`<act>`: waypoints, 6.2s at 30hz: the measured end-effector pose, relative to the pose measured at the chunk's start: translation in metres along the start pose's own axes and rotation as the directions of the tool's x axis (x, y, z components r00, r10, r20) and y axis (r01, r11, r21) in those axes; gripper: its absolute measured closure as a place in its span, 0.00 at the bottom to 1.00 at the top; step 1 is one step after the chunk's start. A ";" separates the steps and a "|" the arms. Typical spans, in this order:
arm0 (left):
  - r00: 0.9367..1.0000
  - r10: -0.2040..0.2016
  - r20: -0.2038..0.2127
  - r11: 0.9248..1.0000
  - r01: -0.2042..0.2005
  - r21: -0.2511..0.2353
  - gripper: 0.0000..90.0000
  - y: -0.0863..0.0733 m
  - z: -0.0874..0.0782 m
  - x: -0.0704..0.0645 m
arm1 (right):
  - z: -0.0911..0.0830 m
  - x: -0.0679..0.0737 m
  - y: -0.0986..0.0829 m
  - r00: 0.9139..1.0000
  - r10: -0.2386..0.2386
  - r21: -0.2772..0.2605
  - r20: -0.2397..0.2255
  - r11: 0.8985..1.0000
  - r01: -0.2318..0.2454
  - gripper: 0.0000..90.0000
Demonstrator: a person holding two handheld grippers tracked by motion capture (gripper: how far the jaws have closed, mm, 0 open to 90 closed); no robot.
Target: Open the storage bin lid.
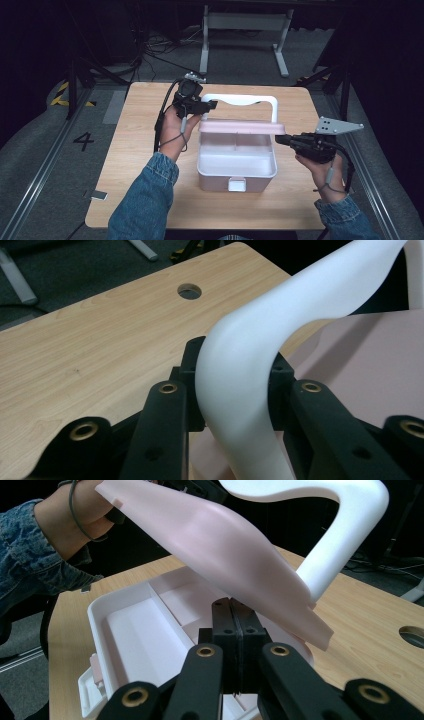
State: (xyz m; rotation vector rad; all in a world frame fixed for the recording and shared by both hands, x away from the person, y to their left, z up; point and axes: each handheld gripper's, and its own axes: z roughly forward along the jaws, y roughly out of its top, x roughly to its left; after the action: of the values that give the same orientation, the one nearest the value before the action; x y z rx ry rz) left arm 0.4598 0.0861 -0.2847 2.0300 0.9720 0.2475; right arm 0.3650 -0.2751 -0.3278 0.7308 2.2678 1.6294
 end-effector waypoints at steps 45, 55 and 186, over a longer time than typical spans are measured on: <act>0.991 0.131 -0.010 0.991 -0.131 -0.041 0.21 -0.066 -0.078 0.009 | 0.003 -0.015 0.015 0.995 0.091 -0.047 0.027 0.995 -0.089 1.00; 0.983 0.184 -0.012 0.977 -0.184 -0.104 0.21 -0.057 -0.077 -0.003 | 0.007 -0.020 0.018 0.995 0.095 -0.061 0.020 0.994 -0.093 1.00; 0.977 -0.010 -0.214 0.994 0.034 0.107 0.83 0.018 0.090 0.080 | -0.038 -0.049 -0.015 0.978 0.034 0.047 0.204 0.998 -0.045 0.50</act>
State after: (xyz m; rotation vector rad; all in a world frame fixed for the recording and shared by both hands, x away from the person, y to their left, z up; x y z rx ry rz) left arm 0.5679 0.0820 -0.3401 2.1225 1.1619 0.4151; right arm 0.3845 -0.3357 -0.3332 0.9158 2.1697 1.4444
